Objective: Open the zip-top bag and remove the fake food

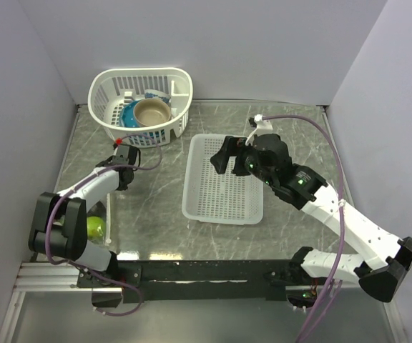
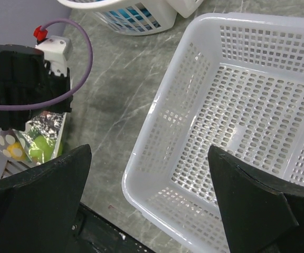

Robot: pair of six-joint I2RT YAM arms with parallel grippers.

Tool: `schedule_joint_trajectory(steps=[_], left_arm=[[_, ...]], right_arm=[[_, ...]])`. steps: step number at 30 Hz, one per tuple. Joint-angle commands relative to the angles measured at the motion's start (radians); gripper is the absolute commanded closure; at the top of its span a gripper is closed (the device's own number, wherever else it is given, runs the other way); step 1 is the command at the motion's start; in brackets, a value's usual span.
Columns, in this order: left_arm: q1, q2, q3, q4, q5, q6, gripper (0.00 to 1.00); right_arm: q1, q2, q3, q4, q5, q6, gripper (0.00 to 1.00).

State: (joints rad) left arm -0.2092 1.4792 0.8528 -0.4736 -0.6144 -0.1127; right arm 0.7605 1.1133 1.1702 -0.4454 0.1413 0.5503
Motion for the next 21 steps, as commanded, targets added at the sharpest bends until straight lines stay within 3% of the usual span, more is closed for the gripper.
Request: schedule_joint_trajectory(steps=[1,4,5,6,8,10,21], left_arm=[[-0.015,-0.013,0.018,0.024,-0.044,0.011,0.83],[-0.028,-0.019,0.049,-0.005,-0.065,0.013,0.80],[-0.042,-0.022,0.052,-0.010,-0.076,0.016,0.50],[-0.051,-0.026,0.049,-0.013,-0.090,0.022,0.33],[-0.084,-0.025,0.028,-0.005,-0.149,0.037,0.23],[-0.096,-0.016,-0.006,0.007,-0.189,0.047,0.23],[-0.107,-0.030,-0.124,0.104,-0.249,0.102,0.58]], right_arm=[[-0.004,-0.027,0.009,0.011,0.015,-0.001,0.00],[-0.004,-0.027,0.011,0.014,0.011,-0.001,0.00],[-0.004,-0.027,0.011,0.016,0.006,-0.001,0.00],[-0.004,-0.027,0.009,0.016,0.006,0.000,0.00],[-0.004,-0.027,0.011,0.019,0.003,0.000,0.00],[-0.004,-0.027,0.016,0.020,-0.002,-0.001,0.00],[-0.006,-0.049,0.032,-0.006,0.024,-0.016,0.00]])
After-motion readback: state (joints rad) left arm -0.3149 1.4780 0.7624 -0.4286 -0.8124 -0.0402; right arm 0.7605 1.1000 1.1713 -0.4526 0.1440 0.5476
